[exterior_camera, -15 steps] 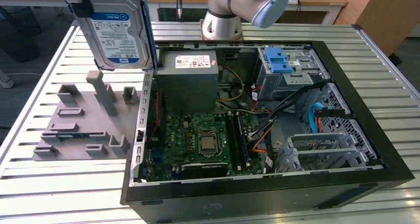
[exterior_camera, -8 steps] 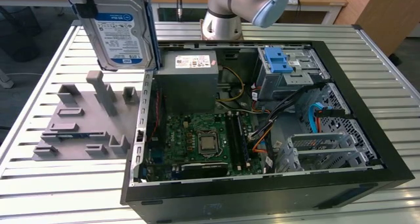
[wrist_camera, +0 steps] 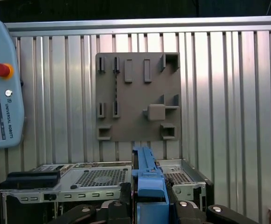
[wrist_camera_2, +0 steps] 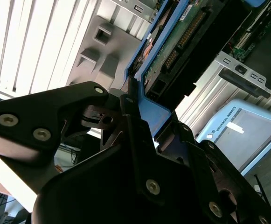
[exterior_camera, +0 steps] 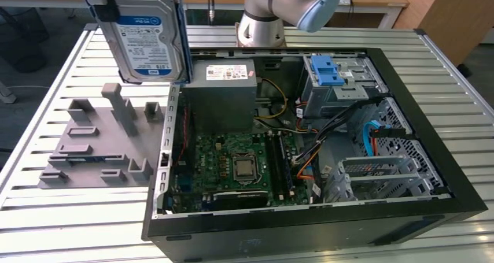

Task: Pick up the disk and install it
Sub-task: 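Pick up the disk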

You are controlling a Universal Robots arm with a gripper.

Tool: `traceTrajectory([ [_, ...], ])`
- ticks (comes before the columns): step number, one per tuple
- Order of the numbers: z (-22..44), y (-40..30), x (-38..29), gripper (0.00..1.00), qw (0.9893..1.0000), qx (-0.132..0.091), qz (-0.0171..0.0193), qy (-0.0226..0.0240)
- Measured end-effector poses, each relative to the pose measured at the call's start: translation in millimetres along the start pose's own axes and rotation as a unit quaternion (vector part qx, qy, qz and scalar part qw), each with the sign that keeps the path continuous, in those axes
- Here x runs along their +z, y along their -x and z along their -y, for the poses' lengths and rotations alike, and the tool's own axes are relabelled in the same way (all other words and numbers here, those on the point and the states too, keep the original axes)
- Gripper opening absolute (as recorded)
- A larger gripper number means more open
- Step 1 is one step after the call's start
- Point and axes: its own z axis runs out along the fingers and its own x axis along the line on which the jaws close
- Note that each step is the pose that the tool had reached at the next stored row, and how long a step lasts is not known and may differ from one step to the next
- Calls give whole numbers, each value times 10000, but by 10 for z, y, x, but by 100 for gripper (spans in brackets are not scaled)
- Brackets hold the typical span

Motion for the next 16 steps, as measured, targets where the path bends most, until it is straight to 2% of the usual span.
traceTrajectory([
  [16, 139, -13, 1, 36, 10000, 3, 0, 0],
])
